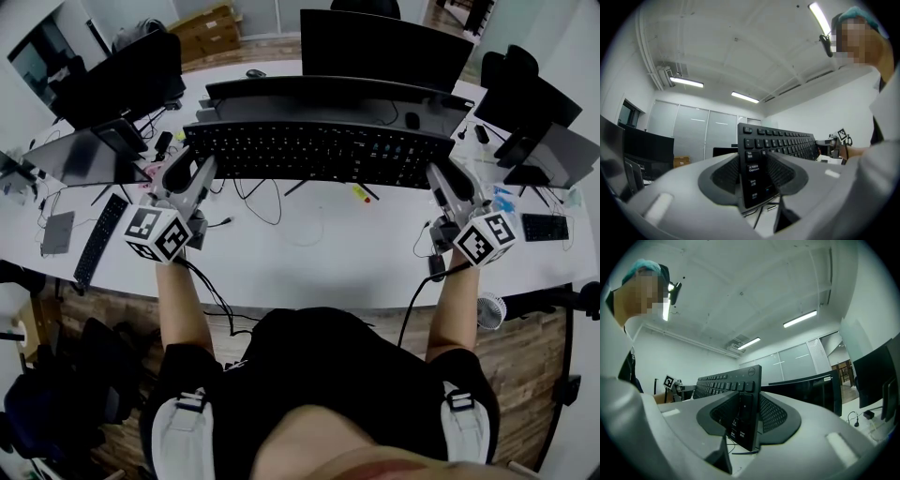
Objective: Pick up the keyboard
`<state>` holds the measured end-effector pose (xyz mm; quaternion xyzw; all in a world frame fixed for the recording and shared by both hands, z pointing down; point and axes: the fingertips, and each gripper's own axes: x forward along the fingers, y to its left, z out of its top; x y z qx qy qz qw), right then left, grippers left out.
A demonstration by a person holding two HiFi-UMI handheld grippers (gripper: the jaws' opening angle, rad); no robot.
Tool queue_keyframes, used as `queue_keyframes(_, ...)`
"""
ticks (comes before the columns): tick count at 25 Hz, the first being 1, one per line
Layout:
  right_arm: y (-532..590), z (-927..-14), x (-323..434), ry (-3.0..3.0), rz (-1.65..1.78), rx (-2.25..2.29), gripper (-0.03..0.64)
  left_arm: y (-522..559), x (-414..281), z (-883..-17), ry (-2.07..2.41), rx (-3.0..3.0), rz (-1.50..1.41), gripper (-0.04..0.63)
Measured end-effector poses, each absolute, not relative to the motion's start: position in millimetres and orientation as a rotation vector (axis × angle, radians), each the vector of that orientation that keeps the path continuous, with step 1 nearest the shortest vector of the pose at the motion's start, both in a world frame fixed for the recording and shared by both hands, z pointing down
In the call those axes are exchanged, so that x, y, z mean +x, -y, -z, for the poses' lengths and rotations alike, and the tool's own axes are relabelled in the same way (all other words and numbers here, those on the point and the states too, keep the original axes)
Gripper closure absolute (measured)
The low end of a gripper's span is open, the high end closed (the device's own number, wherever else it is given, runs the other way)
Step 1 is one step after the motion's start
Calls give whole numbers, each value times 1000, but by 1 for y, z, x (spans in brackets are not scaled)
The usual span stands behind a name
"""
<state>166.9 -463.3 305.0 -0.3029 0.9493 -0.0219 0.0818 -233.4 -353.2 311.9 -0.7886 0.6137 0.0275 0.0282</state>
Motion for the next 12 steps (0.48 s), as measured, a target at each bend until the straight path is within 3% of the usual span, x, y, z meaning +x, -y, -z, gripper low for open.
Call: queue_keyframes(12,473,-315,170,-2846,85,-913,491,361,-232,-321,-1897,-2461,-71,365)
